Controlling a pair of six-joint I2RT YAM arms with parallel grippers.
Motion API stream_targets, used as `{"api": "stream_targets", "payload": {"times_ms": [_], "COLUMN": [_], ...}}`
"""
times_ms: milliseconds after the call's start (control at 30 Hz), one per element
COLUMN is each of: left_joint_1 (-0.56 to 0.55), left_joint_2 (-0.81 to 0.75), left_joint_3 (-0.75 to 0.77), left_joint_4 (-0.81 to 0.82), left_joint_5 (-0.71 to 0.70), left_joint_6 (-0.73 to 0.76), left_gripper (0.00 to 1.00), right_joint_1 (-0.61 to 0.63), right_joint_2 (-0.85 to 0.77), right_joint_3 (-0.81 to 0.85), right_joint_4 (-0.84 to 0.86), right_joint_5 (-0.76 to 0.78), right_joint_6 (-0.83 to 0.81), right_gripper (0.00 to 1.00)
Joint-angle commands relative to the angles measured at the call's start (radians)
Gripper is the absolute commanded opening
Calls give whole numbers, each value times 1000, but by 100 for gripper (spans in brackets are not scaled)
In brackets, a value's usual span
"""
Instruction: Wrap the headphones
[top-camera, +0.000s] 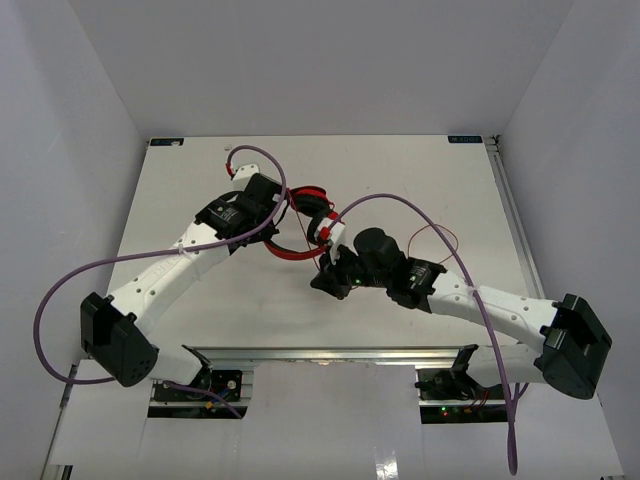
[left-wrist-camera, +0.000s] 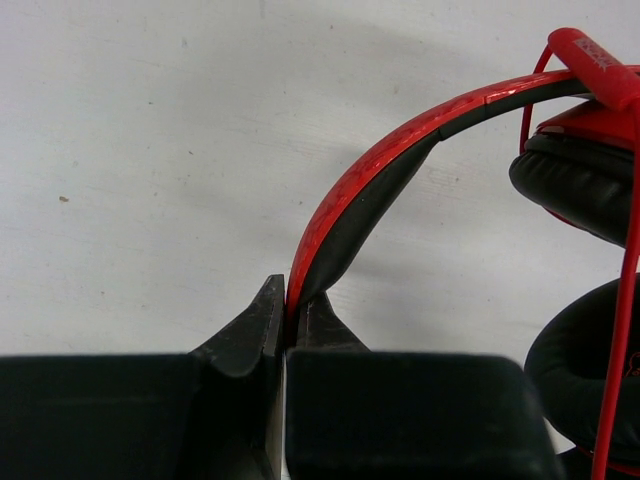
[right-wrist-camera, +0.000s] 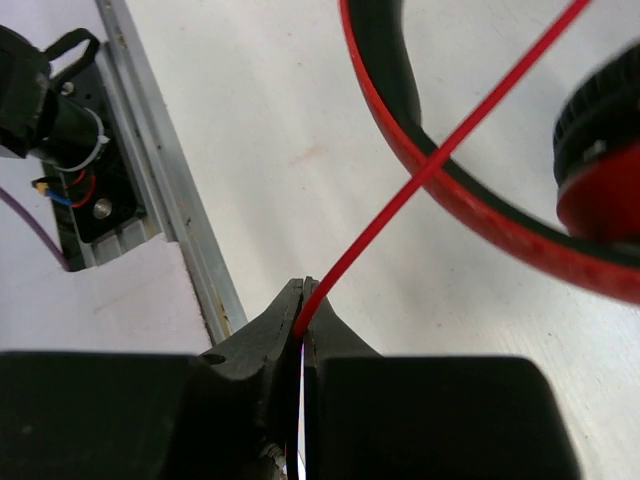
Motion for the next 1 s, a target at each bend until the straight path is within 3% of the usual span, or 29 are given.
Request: {"api": "stream_targets", "payload": {"times_ms": [0, 567, 967], "left_joint_1": [34, 49, 49], "left_joint_2": [-64, -197, -313], "left_joint_3": [24, 67, 31], "left_joint_4": [70, 29, 63], "left_joint_5": [12, 33, 178], "left_joint_6": [-11, 1, 4], "left_gripper": [0, 0, 0], "right_joint_1": [28, 49, 49], "right_joint_2": [-40, -52, -57], "right_joint_3": [-47, -170, -224], "right_joint_4": [87, 203, 282], "right_joint_5": [82, 289, 392], "right_joint_6": [37, 57, 52], "right_gripper": [8, 9, 12]}}
